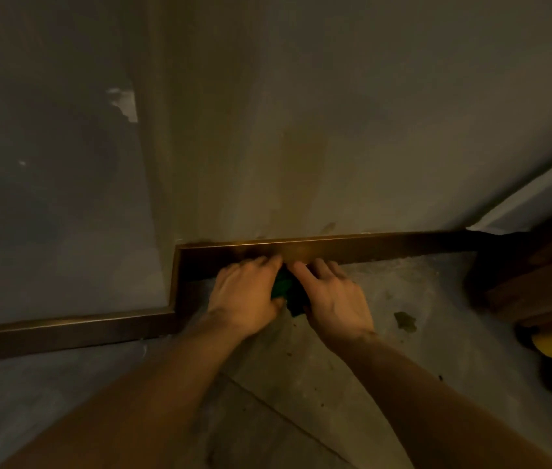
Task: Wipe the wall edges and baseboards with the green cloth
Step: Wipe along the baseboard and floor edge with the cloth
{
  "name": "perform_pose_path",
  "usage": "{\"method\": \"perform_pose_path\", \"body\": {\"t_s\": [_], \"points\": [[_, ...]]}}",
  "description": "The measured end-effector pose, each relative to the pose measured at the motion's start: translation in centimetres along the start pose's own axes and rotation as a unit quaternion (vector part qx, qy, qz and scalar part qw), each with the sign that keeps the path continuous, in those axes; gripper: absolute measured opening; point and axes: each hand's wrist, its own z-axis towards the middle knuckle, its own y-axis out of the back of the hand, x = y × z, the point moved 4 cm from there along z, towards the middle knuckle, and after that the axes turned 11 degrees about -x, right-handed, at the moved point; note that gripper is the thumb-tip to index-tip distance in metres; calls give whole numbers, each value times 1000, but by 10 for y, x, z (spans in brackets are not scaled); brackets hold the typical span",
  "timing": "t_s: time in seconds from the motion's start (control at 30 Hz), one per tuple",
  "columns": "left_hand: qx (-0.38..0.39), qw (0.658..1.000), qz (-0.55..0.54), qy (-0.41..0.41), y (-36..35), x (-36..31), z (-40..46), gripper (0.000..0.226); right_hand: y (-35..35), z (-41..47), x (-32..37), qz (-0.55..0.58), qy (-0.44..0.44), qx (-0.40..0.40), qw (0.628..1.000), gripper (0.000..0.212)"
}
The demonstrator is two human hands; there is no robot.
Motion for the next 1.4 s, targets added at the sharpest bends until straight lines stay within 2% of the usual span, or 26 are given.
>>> {"method": "perform_pose_path", "body": {"t_s": [0.2, 0.4, 0.57, 0.73, 0.8, 0.87, 1.03, 1.13, 1.4], "points": [[-16, 999, 44, 22, -11, 9, 6, 47, -27, 12, -3, 10, -24, -39, 999, 52], [-15, 997, 59, 50, -31, 11, 0, 45, -55, 18, -12, 16, 5, -13, 1000, 54], [-21, 997, 52, 59, -42, 14, -9, 44, -66, 15, -18, 44, 19, 0, 999, 47], [-38, 995, 32, 83, -66, 15, -14, 49, -77, 17, -28, 52, 19, -12, 998, 45], [-40, 997, 39, 61, -75, 16, -16, 61, -81, 16, -31, 54, 18, -15, 998, 45], [-40, 997, 46, 48, -82, 20, -19, 82, -84, 17, -32, 52, 25, -18, 998, 46], [-56, 991, 77, 95, -98, 34, -35, 119, -87, 23, -25, 38, 61, -32, 997, 40], [-63, 985, 83, 135, -106, 39, -44, 125, -91, 28, -21, 26, 76, -35, 996, 40], [-42, 983, 114, 137, -115, 40, -46, 124, -97, 46, -11, -36, 106, -33, 993, 46]]}}
